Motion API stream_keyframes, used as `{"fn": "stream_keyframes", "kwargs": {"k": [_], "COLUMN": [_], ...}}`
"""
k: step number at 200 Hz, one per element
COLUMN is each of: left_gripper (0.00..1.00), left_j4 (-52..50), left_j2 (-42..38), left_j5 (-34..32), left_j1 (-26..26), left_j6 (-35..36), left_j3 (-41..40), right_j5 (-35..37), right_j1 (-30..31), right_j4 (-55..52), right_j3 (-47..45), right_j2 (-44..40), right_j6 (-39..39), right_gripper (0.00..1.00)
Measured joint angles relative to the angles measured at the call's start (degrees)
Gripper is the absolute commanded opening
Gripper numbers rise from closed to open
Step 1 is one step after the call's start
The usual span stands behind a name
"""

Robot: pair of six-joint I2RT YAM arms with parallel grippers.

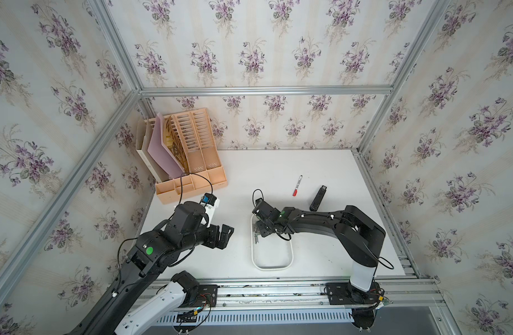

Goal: Take out the screws from the storage box
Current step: Pick up the screw from the storage box.

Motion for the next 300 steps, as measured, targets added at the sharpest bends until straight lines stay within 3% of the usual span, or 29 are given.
{"fn": "stream_keyframes", "kwargs": {"k": [42,81,153,172,202,234,300], "left_gripper": [0.99,0.99,0.99,0.99,0.99,0.99,0.99], "left_j4": [0.0,0.0,0.0,0.0,0.0,0.0,0.0], "left_j2": [0.1,0.3,0.1,0.1,0.1,0.1,0.1], "left_j5": [0.1,0.1,0.1,0.1,0.1,0.1,0.1], "left_j1": [0.0,0.0,0.0,0.0,0.0,0.0,0.0], "left_j6": [0.0,0.0,0.0,0.0,0.0,0.0,0.0], "left_j3": [0.0,0.0,0.0,0.0,0.0,0.0,0.0], "right_j5": [-0.3,-0.9,-1.5,-1.3,-0.9,-0.6,-2.6], "right_j1": [0.0,-0.1,-0.1,-0.1,0.0,0.0,-0.1], "right_j4": [1.8,0.5,-0.9,-1.0,-1.1,-1.1,-1.0], "right_j3": [-2.0,-4.5,-5.5,-6.0,-6.2,-5.7,-6.7], "right_j2": [-0.4,-3.1,-4.3,-4.7,-4.7,-4.2,-9.4], "right_j6": [-0.6,-0.3,0.3,0.4,0.6,0.8,0.8], "right_gripper": [0.47,0.56,0.52,0.44,0.19,0.04,0.00]}}
